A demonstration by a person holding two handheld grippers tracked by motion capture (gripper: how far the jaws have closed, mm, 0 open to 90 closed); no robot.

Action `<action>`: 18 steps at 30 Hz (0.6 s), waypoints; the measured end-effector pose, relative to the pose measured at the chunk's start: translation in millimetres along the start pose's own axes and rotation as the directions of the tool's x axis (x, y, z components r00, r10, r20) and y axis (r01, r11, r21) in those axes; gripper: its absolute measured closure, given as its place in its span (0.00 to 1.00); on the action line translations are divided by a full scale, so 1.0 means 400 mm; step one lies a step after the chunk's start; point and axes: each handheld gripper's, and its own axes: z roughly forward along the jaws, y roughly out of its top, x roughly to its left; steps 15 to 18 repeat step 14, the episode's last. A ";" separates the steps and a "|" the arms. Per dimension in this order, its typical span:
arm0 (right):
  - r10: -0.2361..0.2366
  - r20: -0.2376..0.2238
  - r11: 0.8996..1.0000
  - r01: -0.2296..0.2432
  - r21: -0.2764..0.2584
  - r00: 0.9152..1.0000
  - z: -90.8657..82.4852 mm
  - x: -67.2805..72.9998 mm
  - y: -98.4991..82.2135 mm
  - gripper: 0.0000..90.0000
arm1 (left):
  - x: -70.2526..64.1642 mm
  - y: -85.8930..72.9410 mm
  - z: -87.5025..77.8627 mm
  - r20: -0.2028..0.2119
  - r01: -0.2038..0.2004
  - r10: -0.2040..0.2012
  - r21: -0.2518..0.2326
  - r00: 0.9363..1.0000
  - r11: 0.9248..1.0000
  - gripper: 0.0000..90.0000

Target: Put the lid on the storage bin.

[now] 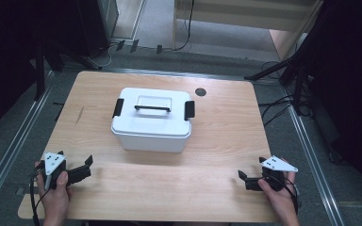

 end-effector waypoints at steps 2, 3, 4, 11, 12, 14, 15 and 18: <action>0.015 0.005 1.000 -0.015 -0.014 1.000 -0.006 0.000 -0.006 0.00 | 0.000 0.000 0.000 -0.001 -0.002 0.002 0.001 1.000 1.000 0.00; 0.010 0.007 1.000 -0.009 -0.016 1.000 -0.008 0.000 -0.009 0.00 | 0.000 0.000 0.000 -0.001 -0.002 0.002 0.002 1.000 1.000 0.00; 0.015 0.013 1.000 -0.015 -0.017 1.000 -0.010 0.001 -0.012 0.00 | -0.001 0.000 0.000 -0.001 -0.003 0.003 0.001 1.000 1.000 0.00; 0.041 0.011 0.998 -0.040 -0.045 0.999 -0.016 0.008 -0.036 0.00 | -0.002 0.000 0.000 -0.004 -0.008 0.008 0.004 1.000 1.000 0.00; 0.043 0.013 0.998 -0.043 -0.044 0.999 -0.016 0.008 -0.036 0.00 | -0.002 0.000 0.000 -0.004 -0.008 0.008 0.004 1.000 1.000 0.00; 0.041 0.012 0.998 -0.040 -0.054 0.999 -0.017 0.009 -0.035 0.00 | -0.002 0.000 0.001 -0.006 -0.009 0.009 0.005 1.000 1.000 0.00; 0.041 0.012 0.998 -0.040 -0.054 0.999 -0.017 0.009 -0.035 0.00 | -0.002 0.000 0.001 -0.006 -0.009 0.009 0.005 1.000 1.000 0.00; 0.041 0.012 0.998 -0.040 -0.054 0.999 -0.017 0.009 -0.035 0.00 | -0.002 0.000 0.001 -0.006 -0.009 0.009 0.005 1.000 1.000 0.00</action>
